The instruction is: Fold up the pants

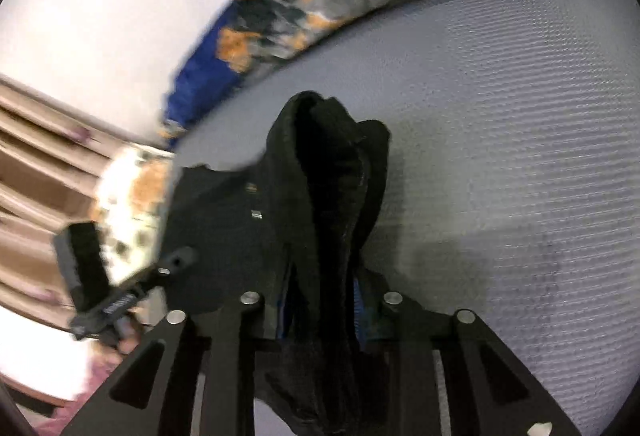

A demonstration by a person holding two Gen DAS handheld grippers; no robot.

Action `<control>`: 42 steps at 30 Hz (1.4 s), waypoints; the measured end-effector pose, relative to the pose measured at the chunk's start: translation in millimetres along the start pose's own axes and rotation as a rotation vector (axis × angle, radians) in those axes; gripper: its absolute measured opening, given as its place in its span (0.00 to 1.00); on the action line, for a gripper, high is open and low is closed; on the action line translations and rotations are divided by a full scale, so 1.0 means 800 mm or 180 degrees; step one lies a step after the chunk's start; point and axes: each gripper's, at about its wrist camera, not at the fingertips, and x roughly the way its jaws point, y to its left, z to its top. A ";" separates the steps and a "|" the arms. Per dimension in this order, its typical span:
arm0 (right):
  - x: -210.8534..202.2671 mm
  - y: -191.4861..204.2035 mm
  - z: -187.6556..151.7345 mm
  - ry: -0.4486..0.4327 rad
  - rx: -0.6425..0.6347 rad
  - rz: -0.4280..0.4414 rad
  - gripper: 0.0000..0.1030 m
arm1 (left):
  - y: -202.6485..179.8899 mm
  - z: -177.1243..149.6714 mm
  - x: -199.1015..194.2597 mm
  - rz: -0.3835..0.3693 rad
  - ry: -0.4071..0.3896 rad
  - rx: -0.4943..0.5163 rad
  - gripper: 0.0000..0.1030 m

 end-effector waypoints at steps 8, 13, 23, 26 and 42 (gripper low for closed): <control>-0.001 0.022 -0.034 -0.0163 -0.0475 -0.0934 0.59 | -0.026 -0.030 -0.007 0.0610 -0.0165 0.0134 0.56; -0.022 0.055 -0.065 -0.0323 -0.0803 -0.1364 0.59 | -0.056 -0.059 -0.043 0.0983 -0.0373 0.0266 0.59; -0.073 0.131 -0.143 -0.0779 -0.1018 -0.1509 0.82 | -0.103 -0.117 -0.117 0.1255 -0.0665 0.0383 0.60; -0.077 0.140 -0.158 -0.0856 -0.0969 -0.1494 0.85 | -0.107 -0.136 -0.134 0.1283 -0.0711 0.0355 0.60; -0.087 0.153 -0.211 -0.0978 -0.0835 -0.1536 0.89 | -0.117 -0.183 -0.162 0.1350 -0.0745 0.0250 0.60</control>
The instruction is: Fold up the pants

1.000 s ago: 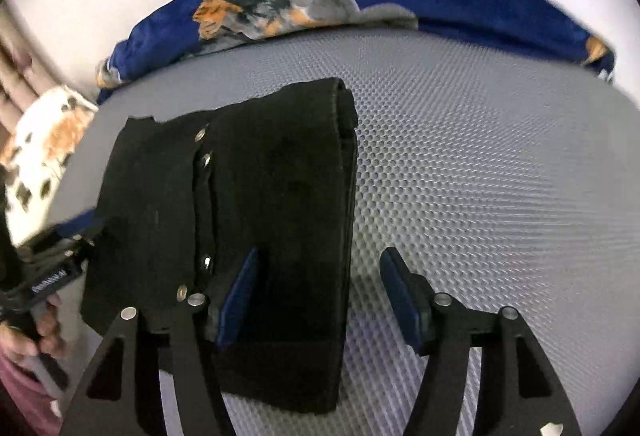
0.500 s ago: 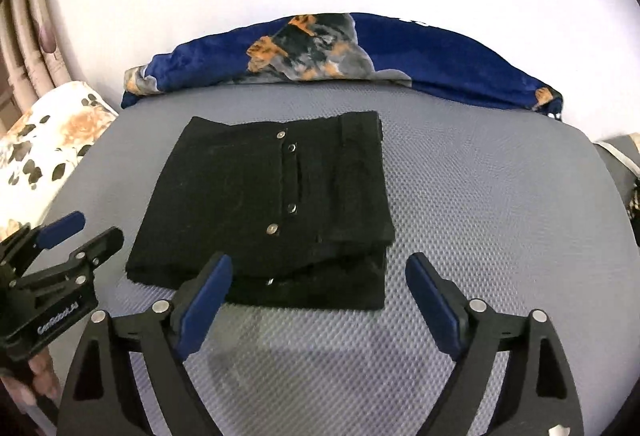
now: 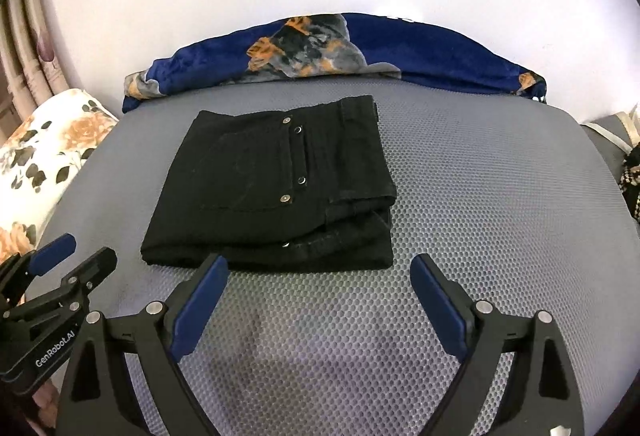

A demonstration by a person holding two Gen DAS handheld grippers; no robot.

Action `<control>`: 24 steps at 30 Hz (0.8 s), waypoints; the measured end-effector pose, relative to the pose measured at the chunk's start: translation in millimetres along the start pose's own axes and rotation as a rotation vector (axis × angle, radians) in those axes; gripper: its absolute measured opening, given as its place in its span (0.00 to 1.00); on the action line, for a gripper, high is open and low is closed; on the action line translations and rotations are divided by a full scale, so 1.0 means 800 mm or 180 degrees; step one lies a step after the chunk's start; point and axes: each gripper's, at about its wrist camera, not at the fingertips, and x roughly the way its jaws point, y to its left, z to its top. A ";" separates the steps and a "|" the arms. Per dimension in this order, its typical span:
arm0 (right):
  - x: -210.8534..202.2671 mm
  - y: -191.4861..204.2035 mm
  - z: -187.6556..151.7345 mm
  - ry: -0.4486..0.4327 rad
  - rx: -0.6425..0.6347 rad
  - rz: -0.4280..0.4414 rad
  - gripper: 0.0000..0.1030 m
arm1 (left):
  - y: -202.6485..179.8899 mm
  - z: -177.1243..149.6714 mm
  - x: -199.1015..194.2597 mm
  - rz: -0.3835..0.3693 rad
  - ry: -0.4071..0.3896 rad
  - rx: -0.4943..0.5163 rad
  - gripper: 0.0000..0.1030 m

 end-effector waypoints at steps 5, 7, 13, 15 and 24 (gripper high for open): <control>-0.001 0.005 -0.005 0.0017 -0.0034 0.0014 0.89 | -0.002 -0.002 -0.005 0.0055 -0.0052 0.0042 0.60; 0.000 0.005 -0.006 0.0026 -0.0026 0.0024 0.89 | -0.002 -0.002 -0.005 0.0072 -0.0063 0.0061 0.60; 0.000 0.005 -0.007 0.0052 0.0004 0.0059 0.89 | -0.003 -0.002 -0.007 0.0086 -0.0083 0.0076 0.60; 0.001 0.005 -0.007 0.0066 -0.0002 0.0051 0.89 | -0.004 -0.002 -0.007 0.0076 -0.0085 0.0068 0.60; 0.003 0.004 -0.011 0.0118 0.0049 0.0114 0.89 | -0.005 -0.002 -0.005 0.0036 -0.0062 0.0102 0.60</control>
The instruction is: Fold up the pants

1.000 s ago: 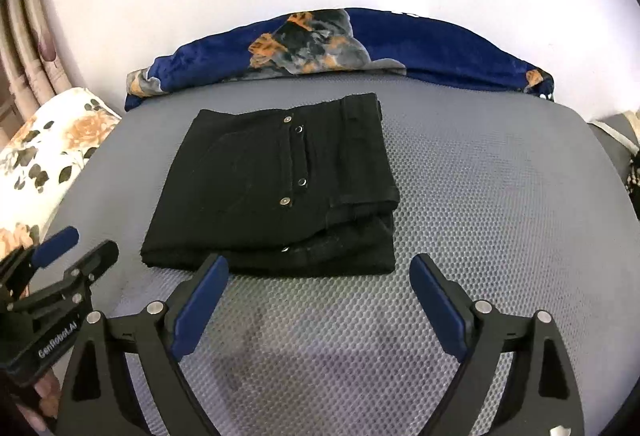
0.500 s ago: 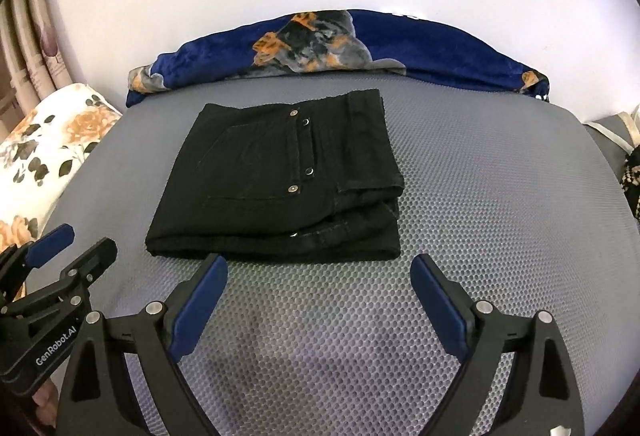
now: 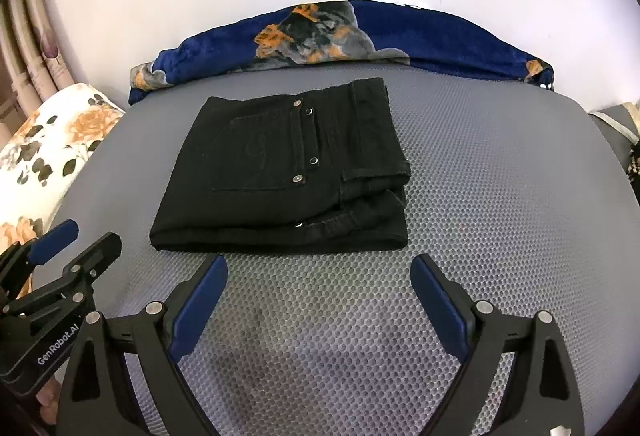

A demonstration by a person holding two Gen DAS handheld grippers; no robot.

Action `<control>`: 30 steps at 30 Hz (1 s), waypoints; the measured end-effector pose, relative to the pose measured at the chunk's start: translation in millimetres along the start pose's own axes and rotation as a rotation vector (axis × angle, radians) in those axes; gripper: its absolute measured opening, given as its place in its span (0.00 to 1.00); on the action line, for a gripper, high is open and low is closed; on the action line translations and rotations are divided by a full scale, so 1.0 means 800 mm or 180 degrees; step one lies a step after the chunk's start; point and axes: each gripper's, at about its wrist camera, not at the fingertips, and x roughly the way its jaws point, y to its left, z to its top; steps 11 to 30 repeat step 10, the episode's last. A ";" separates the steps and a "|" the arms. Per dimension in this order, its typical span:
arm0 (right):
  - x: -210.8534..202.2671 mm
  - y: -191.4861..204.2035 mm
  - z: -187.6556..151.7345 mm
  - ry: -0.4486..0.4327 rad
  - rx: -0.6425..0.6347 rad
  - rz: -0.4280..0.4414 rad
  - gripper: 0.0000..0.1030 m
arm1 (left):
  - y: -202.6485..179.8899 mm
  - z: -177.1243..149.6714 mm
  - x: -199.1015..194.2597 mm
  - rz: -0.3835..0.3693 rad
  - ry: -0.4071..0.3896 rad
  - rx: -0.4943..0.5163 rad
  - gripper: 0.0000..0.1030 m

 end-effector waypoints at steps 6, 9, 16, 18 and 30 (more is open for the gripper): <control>0.001 -0.002 0.000 0.0008 0.0010 -0.0002 0.89 | -0.001 0.001 0.002 -0.0048 0.0002 0.0008 0.60; 0.003 -0.002 0.000 0.0019 0.0013 -0.0022 0.89 | 0.000 0.001 0.002 -0.0054 0.0015 -0.0006 0.60; 0.004 -0.003 0.000 0.0023 0.0017 -0.0020 0.89 | 0.000 0.001 0.004 -0.0059 0.0024 -0.0011 0.60; 0.004 -0.003 0.000 0.0023 0.0017 -0.0020 0.89 | 0.000 0.001 0.004 -0.0059 0.0024 -0.0011 0.60; 0.004 -0.003 0.000 0.0023 0.0017 -0.0020 0.89 | 0.000 0.001 0.004 -0.0059 0.0024 -0.0011 0.60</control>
